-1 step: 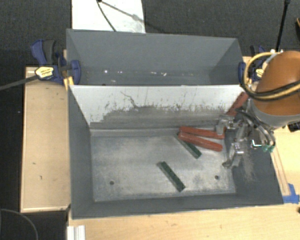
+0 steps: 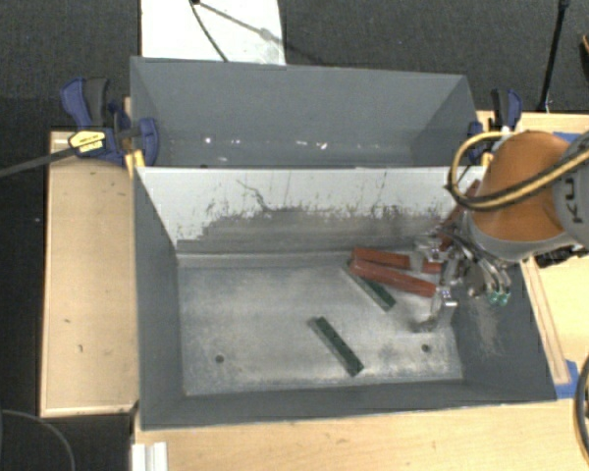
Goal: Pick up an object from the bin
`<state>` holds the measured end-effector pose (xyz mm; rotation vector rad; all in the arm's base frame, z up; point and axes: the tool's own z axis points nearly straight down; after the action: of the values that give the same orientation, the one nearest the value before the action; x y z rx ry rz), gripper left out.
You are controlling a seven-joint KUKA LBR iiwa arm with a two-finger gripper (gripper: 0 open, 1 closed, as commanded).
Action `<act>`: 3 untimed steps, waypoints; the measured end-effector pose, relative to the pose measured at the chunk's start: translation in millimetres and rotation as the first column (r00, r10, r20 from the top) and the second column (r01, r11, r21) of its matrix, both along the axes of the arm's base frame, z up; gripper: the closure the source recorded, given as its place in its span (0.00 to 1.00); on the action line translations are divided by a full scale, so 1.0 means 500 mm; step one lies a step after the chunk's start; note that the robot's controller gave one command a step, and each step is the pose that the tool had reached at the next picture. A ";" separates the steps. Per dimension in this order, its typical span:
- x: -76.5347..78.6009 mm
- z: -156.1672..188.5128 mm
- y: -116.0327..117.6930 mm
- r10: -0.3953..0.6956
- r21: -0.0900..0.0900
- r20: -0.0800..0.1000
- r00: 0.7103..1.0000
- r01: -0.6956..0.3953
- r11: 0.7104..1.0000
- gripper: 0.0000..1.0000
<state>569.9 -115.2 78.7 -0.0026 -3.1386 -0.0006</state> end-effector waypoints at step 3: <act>0.039 -0.016 0.060 0.087 -0.002 0.011 0.996 -0.087 0.996 1.00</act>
Offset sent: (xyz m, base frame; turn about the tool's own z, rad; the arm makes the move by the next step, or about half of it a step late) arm 0.0174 0.0619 -0.0078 -0.2862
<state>589.5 -85.1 70.8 0.1352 -3.1469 0.0013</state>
